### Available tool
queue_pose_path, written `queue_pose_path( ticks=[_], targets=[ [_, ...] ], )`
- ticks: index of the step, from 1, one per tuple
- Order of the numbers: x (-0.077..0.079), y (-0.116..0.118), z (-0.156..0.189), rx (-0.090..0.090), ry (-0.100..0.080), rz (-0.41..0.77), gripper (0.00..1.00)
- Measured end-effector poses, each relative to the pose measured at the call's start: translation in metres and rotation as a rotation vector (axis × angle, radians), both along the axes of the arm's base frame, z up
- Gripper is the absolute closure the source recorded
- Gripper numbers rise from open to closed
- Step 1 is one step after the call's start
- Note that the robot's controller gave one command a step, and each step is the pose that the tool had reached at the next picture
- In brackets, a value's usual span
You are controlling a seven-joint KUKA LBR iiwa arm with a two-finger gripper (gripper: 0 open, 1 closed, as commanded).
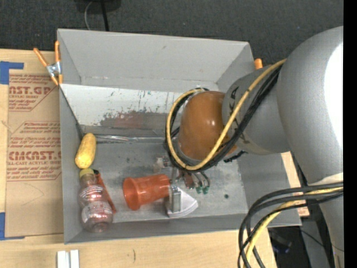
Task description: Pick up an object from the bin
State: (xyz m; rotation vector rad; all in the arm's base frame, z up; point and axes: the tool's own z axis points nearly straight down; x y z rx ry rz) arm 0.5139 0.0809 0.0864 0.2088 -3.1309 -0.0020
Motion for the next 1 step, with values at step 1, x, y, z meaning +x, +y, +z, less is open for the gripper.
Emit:
queue_pose_path(
  ticks=[1],
  targets=[
    [-0.0020, 0.0528, -0.0084, -0.001, -0.006, 0.198, 0.00]
  ],
)
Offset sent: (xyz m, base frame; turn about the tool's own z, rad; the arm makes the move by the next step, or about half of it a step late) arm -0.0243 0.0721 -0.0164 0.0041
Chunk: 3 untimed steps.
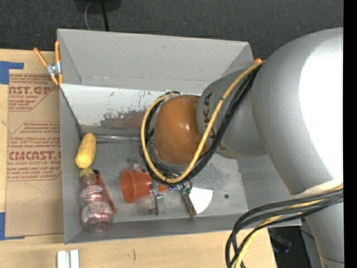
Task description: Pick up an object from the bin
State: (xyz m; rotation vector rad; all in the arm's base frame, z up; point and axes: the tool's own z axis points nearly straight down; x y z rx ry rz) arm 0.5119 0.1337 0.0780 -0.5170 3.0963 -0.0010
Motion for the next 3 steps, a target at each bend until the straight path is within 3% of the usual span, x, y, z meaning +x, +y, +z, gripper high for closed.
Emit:
queue_pose_path(
  ticks=[1, 3],
  targets=[
    [-0.0217, 0.0201, -0.0076, 0.003, 0.004, -0.201, 1.00],
    [-0.0158, 0.0141, -0.0024, 0.002, 0.009, -0.140, 1.00]
  ],
)
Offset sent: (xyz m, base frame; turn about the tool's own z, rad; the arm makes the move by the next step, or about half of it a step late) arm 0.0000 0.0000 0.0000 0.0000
